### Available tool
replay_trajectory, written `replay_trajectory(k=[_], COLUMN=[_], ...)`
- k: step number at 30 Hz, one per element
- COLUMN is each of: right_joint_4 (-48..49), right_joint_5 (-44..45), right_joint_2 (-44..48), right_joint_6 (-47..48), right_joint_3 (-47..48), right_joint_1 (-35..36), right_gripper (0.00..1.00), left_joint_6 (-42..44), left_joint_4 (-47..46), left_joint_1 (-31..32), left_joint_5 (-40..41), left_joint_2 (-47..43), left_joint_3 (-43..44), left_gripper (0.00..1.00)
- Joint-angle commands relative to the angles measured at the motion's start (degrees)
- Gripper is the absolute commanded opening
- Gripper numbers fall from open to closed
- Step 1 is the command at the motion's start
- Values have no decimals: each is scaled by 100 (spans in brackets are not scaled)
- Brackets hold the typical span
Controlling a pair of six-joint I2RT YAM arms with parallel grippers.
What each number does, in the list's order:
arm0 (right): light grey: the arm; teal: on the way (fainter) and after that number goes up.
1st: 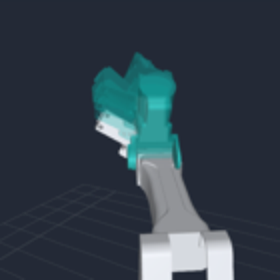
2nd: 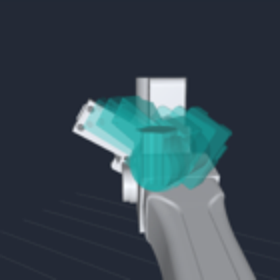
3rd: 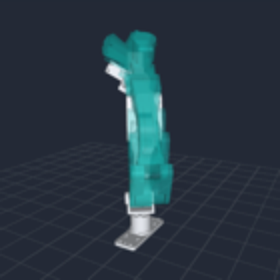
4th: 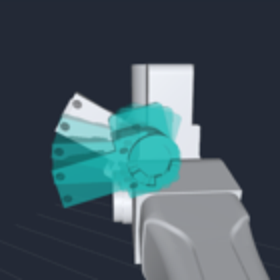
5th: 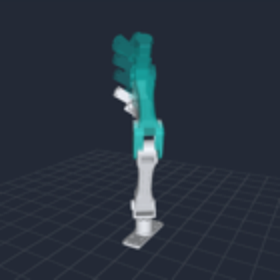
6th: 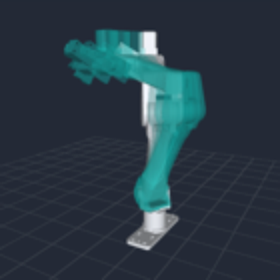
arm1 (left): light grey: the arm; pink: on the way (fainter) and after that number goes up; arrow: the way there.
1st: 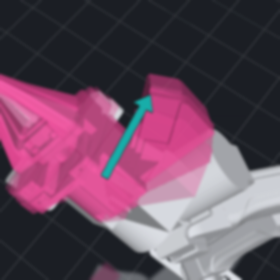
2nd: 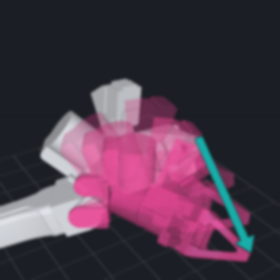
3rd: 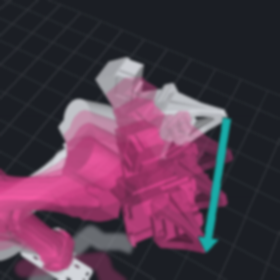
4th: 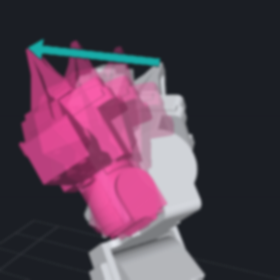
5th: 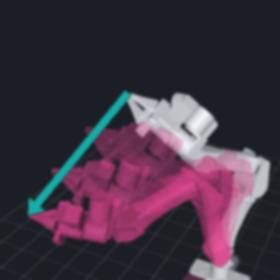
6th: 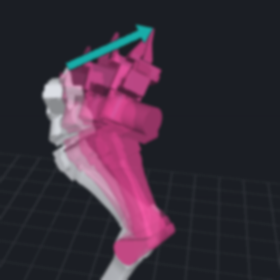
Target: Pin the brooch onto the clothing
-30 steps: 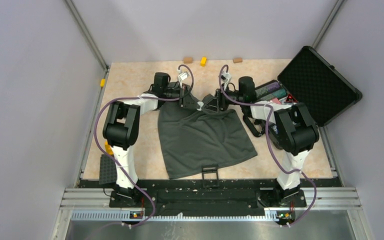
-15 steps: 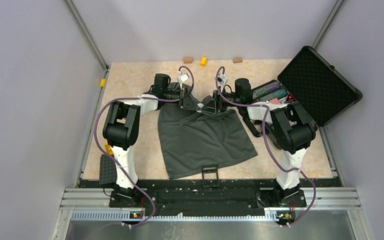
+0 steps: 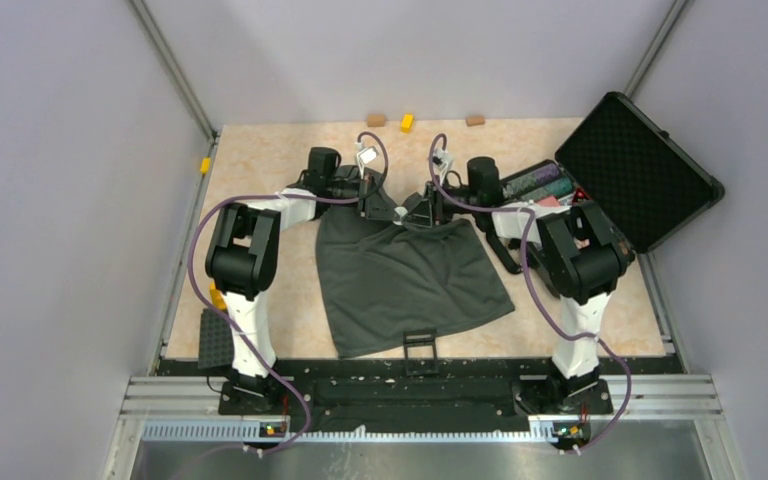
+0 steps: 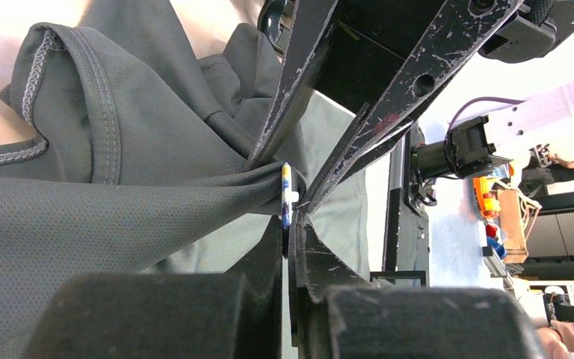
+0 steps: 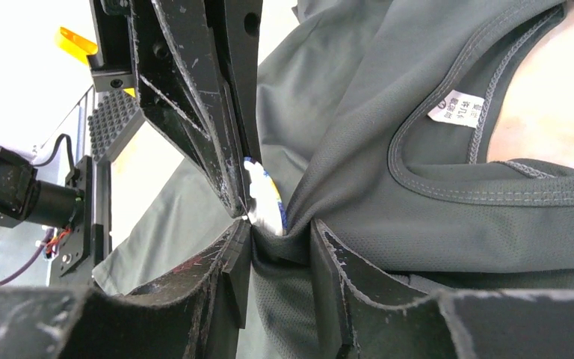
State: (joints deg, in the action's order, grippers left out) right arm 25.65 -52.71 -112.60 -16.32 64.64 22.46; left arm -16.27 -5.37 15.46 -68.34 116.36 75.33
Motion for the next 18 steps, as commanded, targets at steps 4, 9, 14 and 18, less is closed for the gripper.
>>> replay_trajectory(k=[4,9,14,18], right_joint_4=[161,39,-244,-547], right_joint_5=[-82,4,128,246], right_joint_2=[-123,-170,-244,-298], right_joint_6=[-42,-62,-107,23], right_joint_3=[386,469,657,784], right_joint_1=[58,55,59,58], right_gripper=[34,31,28,25], left_joint_6=[265,333,401,447], left_joint_4=[-8,81,145,191], left_joint_1=[20,27,27,52], left_joint_5=[-352,-381,-434,-459], left_joint_2=[-355,-375,-391,-392], left_joint_3=[18,27,46,57], left_gripper=[0,0,0,0])
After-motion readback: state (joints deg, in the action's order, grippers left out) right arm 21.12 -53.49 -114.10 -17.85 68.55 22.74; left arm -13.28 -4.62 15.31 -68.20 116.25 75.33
